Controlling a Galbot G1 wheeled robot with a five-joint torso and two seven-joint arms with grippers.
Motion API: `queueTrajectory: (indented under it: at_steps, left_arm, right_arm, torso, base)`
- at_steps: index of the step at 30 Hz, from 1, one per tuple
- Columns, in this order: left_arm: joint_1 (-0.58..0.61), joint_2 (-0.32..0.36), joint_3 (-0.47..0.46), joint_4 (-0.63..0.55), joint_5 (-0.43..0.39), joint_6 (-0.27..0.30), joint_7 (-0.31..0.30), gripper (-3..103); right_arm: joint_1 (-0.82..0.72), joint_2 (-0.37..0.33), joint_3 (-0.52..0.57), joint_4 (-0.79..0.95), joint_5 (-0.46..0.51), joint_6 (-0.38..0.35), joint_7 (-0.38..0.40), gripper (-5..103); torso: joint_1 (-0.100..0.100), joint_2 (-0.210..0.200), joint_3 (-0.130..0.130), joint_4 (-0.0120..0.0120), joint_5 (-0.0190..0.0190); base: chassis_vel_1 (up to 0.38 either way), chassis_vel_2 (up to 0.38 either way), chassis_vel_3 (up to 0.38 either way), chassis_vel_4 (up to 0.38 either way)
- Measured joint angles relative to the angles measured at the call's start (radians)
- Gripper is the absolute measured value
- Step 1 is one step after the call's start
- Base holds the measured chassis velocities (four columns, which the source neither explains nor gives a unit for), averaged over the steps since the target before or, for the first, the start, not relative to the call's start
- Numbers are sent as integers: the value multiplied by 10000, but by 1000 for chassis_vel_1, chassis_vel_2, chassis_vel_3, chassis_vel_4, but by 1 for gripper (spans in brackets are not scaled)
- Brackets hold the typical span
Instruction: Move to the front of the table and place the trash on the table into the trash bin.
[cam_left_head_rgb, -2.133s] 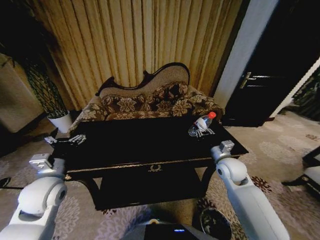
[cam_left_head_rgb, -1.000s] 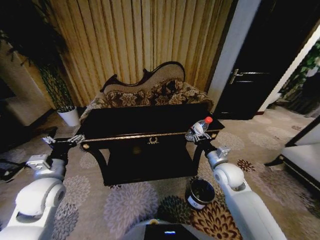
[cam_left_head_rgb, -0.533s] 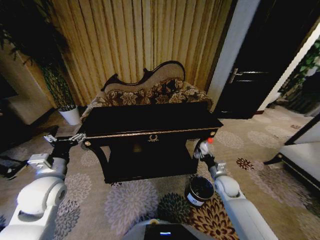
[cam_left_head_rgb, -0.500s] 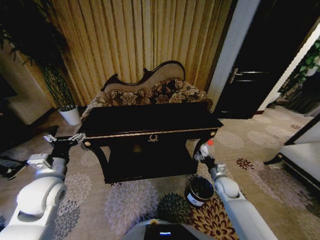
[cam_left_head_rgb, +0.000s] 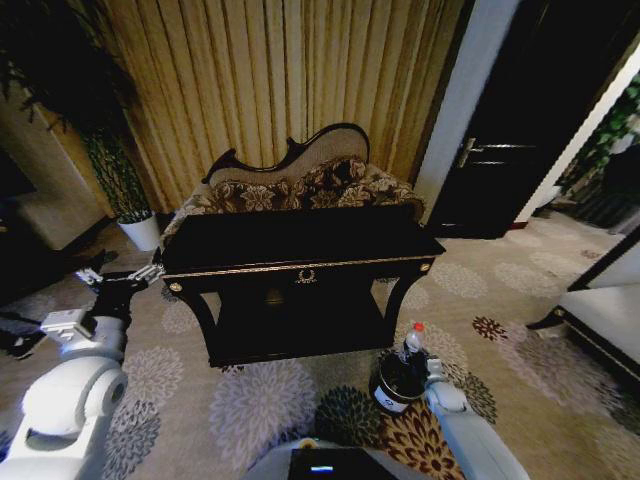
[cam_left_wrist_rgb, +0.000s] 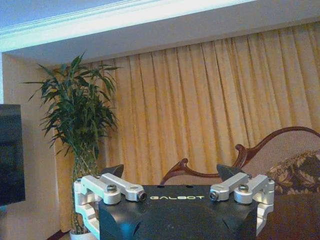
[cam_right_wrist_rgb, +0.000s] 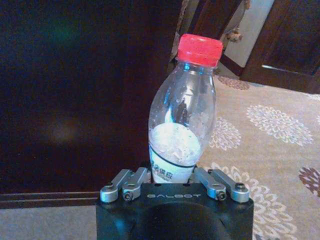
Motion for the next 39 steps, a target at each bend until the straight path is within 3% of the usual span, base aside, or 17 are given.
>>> queueTrajectory:
  at_steps: [8, 10, 12, 14, 18, 27, 29, 34, 39]
  left_arm:
    - [17, -6, 27, 1, 7, -2, 14, 100]
    - [16, 1, 31, 10, 8, -2, 21, 100]
    - [2, 30, 34, 15, 8, -3, 35, 100]
    - [-2, 34, 35, 18, 9, -2, 43, 100]
    - [-5, 40, 41, 46, 13, -2, 148, 100]
    - [3, 42, 35, 125, 28, -36, 158, 100]
    - [-1, 55, 35, 134, 30, -46, 162, 100]
    - [-52, 55, 128, 139, 52, -47, 164, 100]
    - [-127, 18, 342, 126, 105, -36, 178, 100]
  right_arm:
    - [327, -48, -152, -789, -256, 41, 0, 25]
    - [343, -55, -152, -821, -273, 40, 0, 29]
    - [372, -99, -134, -824, -276, 41, 0, 44]
    - [380, -106, -129, -814, -273, 41, 0, 44]
    - [422, -107, -107, -663, -236, 73, 0, 66]
    - [428, -74, -132, -531, 64, 66, 0, 93]
    - [294, -87, -22, 32, 430, 65, 0, 99]
    - [-8, -109, 327, 1792, 804, 201, 0, 100]
    - [-776, -29, 664, 5578, 720, 40, 2, 100]
  torso:
    - [0, -1, 0, -4, -2]
    - [0, 0, 0, -2, -1]
    - [0, 0, 0, -3, -2]
    - [0, 0, 0, -3, -2]
    - [1, 0, 0, -2, -2]
    - [0, -1, 0, -3, -1]
    - [1, -1, 1, -2, 2]
    - [0, 0, 0, -3, -1]
    - [1, -1, 0, -4, -1]
  base:
    - [0, 0, 0, 0]
    - [0, 0, 0, 0]
    - [0, 0, 0, 0]
    - [0, 0, 0, 0]
    - [0, 0, 0, 0]
    - [0, 0, 0, 0]
    - [0, 0, 0, 0]
    - [0, 0, 0, 0]
    - [0, 0, 0, 0]
